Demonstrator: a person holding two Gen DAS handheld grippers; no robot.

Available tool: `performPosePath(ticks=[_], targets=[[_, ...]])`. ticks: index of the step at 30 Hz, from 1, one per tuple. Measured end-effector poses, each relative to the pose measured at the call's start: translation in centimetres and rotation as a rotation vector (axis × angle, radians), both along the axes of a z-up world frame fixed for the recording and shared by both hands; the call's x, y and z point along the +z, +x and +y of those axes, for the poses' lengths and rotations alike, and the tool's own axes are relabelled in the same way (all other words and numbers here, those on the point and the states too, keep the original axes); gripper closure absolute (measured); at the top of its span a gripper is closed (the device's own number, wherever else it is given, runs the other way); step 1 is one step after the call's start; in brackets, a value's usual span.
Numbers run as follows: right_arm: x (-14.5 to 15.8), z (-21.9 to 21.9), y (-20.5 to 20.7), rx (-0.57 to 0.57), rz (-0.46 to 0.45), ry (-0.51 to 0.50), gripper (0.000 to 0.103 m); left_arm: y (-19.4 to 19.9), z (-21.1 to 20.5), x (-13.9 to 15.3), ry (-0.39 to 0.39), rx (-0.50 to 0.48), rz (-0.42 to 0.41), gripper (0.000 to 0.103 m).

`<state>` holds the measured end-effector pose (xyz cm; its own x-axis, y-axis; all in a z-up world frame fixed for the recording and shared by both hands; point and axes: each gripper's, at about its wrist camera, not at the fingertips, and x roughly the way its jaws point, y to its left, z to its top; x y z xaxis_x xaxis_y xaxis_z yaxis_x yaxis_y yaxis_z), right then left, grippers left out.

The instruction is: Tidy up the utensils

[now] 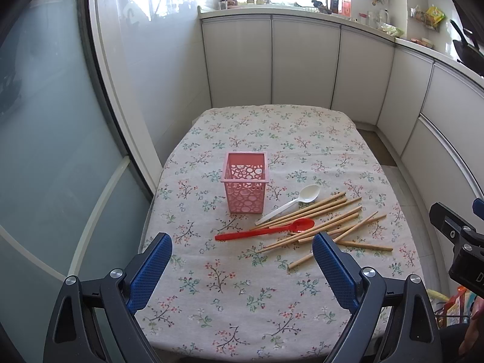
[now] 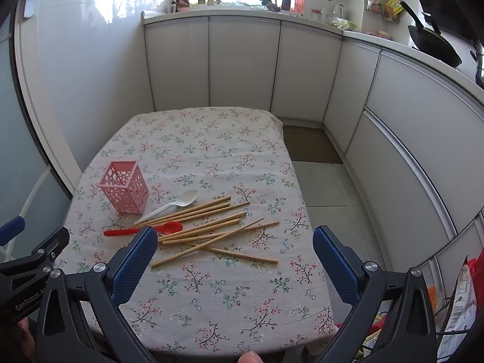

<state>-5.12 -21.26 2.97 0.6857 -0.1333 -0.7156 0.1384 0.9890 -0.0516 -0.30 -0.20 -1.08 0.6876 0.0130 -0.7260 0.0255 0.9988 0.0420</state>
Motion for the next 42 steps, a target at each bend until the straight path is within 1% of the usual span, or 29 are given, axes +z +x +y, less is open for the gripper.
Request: performPosePath(ticks=[42], targets=[[0.10, -0.32, -0.05, -0.006, -0.004, 0.011, 0.000, -0.02, 0.02, 0.21, 0.001, -0.003, 0.002, 0.008]])
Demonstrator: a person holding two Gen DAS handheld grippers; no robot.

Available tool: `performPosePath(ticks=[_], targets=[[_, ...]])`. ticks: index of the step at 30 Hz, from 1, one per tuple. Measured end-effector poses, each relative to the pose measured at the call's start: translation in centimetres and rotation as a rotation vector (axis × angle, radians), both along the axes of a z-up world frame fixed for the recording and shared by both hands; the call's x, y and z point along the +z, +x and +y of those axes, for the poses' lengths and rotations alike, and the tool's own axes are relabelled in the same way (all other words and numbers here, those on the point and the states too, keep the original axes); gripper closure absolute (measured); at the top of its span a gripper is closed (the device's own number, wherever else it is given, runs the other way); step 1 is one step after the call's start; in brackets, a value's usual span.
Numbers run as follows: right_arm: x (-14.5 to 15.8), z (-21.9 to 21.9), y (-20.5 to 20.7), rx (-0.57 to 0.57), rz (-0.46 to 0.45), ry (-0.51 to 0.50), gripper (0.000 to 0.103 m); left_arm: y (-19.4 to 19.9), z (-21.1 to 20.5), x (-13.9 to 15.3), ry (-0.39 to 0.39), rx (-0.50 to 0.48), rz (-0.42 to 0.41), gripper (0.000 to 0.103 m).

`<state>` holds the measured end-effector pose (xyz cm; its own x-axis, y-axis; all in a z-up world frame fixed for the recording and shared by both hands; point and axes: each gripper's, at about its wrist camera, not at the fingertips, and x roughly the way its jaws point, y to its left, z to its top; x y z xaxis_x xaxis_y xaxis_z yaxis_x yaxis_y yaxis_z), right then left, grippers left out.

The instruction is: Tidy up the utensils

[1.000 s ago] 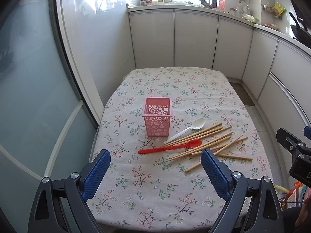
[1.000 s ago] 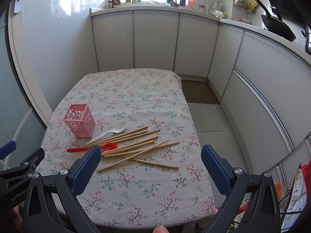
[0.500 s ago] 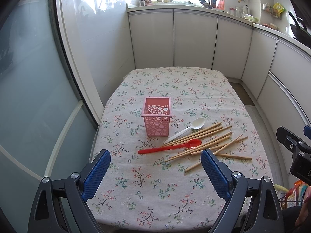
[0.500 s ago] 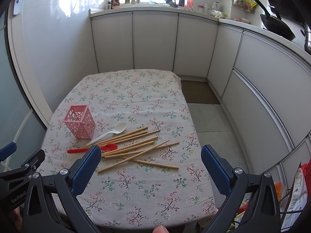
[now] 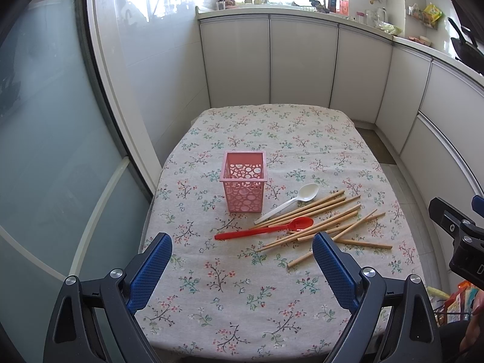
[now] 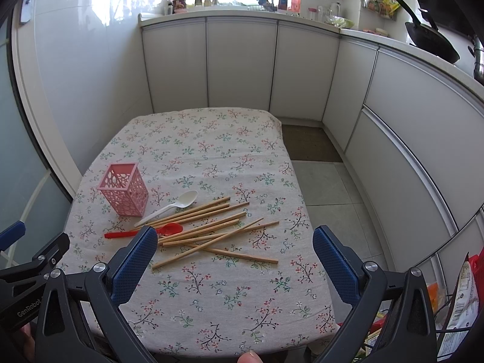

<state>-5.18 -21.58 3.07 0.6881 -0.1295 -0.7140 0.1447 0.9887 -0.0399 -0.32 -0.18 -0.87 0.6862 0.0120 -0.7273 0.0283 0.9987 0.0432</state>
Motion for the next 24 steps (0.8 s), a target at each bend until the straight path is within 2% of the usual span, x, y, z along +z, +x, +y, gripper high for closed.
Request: performPosePath(ticks=[24], targets=[[0.02, 0.03, 0.00, -0.001, 0.004, 0.003, 0.000, -0.13, -0.04, 0.14, 0.000, -0.001, 0.000, 0.008]])
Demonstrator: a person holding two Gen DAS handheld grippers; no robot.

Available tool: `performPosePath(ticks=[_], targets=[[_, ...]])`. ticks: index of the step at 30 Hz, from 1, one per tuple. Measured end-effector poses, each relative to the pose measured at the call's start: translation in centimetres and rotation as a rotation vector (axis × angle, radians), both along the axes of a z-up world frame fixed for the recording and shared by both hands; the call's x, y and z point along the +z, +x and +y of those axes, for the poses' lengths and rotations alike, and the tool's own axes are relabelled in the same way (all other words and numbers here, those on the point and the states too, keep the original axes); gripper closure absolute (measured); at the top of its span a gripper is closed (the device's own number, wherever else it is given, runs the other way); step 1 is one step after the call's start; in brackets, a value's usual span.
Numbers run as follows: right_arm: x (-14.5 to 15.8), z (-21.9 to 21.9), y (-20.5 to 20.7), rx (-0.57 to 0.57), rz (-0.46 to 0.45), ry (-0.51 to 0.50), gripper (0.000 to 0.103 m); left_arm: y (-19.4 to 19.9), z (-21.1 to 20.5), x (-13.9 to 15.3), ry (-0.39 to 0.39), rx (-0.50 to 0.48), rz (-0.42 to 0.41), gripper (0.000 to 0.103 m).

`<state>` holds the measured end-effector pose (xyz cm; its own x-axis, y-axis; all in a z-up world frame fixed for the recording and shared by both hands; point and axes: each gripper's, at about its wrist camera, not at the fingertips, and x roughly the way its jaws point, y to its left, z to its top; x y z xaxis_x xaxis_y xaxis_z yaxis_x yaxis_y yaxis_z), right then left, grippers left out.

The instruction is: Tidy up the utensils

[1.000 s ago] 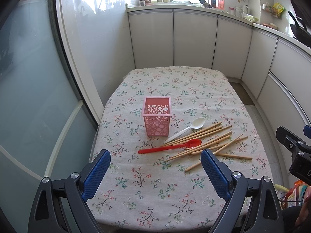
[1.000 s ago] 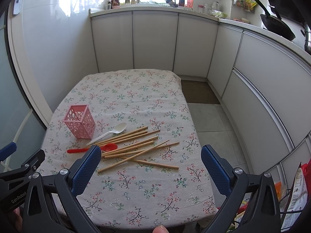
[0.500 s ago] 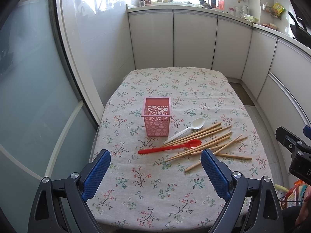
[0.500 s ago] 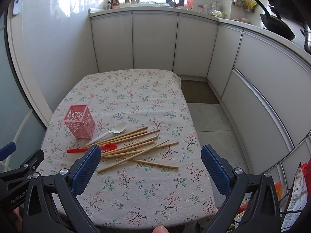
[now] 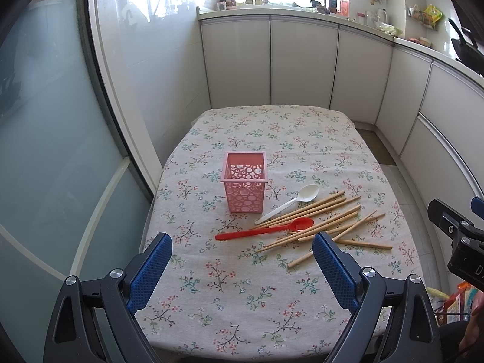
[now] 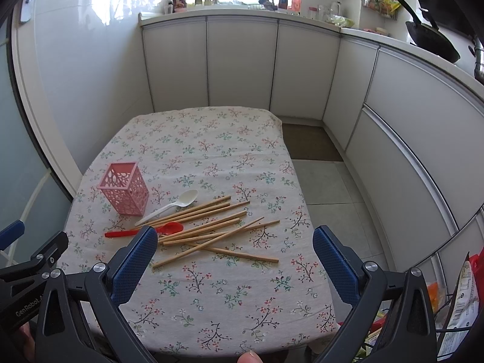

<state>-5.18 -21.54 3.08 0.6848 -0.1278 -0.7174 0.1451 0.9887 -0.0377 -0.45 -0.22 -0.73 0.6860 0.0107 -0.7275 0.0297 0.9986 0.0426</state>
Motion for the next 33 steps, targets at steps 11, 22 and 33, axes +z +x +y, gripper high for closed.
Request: performPosePath(ticks=[11, 22, 33], targets=[[0.0, -1.0, 0.5, -0.014, 0.020, 0.009, 0.000, 1.2, 0.2, -0.4, 0.010, -0.002, -0.008, 0.008], [-1.1, -5.9, 5.1, -0.059, 0.129, 0.097, 0.000, 6.4, -2.8, -1.8, -0.016, -0.206, 0.060, 0.008], [-7.2, -11.5, 11.6, -0.102, 0.309, 0.336, 0.007, 13.6, -8.2, -5.5, -0.126, -0.383, 0.264, 0.014]])
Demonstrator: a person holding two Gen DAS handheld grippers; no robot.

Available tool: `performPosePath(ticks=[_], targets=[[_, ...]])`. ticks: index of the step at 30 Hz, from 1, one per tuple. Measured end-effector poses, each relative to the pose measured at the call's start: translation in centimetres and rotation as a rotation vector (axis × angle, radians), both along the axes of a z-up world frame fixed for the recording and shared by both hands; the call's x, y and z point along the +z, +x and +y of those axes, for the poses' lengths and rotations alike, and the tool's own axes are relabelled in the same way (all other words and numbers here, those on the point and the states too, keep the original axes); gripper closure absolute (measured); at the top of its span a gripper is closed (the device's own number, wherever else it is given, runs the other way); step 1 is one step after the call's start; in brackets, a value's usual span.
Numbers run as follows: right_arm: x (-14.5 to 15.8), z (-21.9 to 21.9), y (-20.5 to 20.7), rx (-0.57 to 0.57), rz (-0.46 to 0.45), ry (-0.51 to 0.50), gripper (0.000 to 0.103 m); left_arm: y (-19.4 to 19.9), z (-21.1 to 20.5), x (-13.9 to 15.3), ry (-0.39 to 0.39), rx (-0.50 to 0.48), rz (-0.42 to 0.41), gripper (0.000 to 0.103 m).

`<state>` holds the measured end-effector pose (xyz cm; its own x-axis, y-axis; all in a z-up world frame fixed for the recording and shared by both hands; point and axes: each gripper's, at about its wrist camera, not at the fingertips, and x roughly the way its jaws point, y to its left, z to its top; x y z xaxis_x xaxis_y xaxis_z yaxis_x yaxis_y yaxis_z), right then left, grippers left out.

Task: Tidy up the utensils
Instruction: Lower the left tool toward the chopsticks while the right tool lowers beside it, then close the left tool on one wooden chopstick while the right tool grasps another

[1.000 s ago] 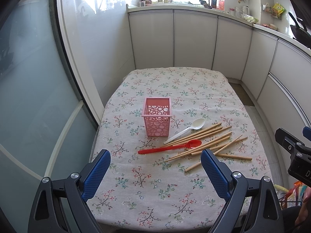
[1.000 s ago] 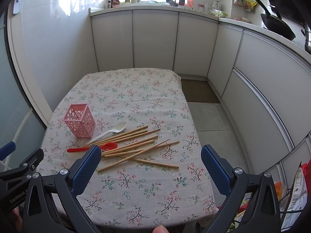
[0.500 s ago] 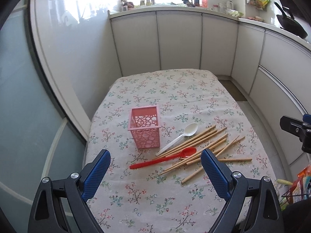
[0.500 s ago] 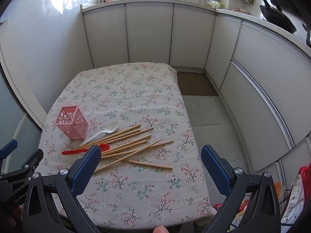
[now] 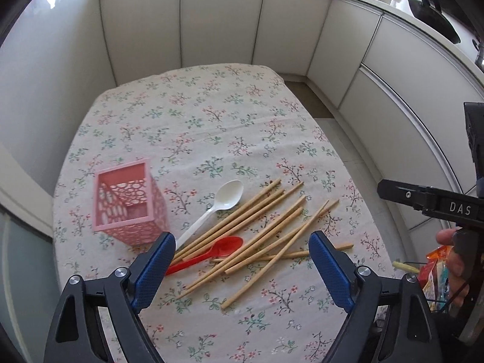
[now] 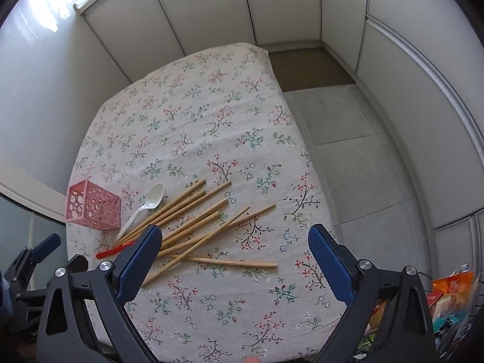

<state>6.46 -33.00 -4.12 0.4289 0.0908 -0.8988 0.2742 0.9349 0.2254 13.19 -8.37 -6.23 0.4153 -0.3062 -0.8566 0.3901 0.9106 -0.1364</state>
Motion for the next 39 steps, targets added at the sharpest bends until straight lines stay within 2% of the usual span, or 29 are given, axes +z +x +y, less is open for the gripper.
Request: performPosePath(ticks=[2, 4, 5, 7, 10, 18, 20, 28, 33, 37, 39], targets=[[-1.7, -0.6, 0.7, -0.010, 0.034, 0.049, 0.014, 1.5, -1.4, -1.3, 0.002, -0.028, 0.038, 0.028], [-3.3, -1.1, 1.7, -0.017, 0.066, 0.080, 0.020, 3.0, -2.9, -2.8, -0.010, -0.065, 0.093, 0.047], [-4.0, -1.4, 2.1, -0.022, 0.079, 0.103, 0.023, 3.8, -3.7, -3.7, -0.016, -0.082, 0.124, 0.051], [-5.5, -2.0, 2.9, -0.034, 0.105, 0.162, 0.030, 5.1, -5.2, -5.2, -0.008, -0.109, 0.156, 0.071], [-7.7, -3.1, 3.7, -0.068, 0.149, 0.230, 0.041, 6.9, -7.1, -7.5, 0.056, -0.137, 0.162, 0.081], [-9.8, -4.8, 4.9, -0.120, 0.192, 0.271, 0.052, 10.6, -9.9, -11.1, 0.116, -0.170, 0.210, 0.088], [-10.4, -5.0, 5.1, -0.126, 0.206, 0.300, 0.058, 11.1, -10.5, -11.8, 0.133, -0.180, 0.223, 0.088], [-11.1, -4.9, 5.7, -0.128, 0.228, 0.324, 0.061, 12.2, -12.0, -12.9, 0.195, -0.199, 0.245, 0.088], [-11.7, -4.7, 5.8, -0.124, 0.238, 0.340, 0.062, 13.2, -13.0, -13.7, 0.233, -0.175, 0.261, 0.087], [-12.2, -4.4, 5.9, -0.121, 0.242, 0.380, 0.068, 13.3, -12.5, -13.7, 0.251, -0.136, 0.244, 0.092], [-12.6, -4.4, 6.0, -0.123, 0.240, 0.416, 0.070, 13.4, -11.7, -13.4, 0.228, -0.119, 0.238, 0.102]])
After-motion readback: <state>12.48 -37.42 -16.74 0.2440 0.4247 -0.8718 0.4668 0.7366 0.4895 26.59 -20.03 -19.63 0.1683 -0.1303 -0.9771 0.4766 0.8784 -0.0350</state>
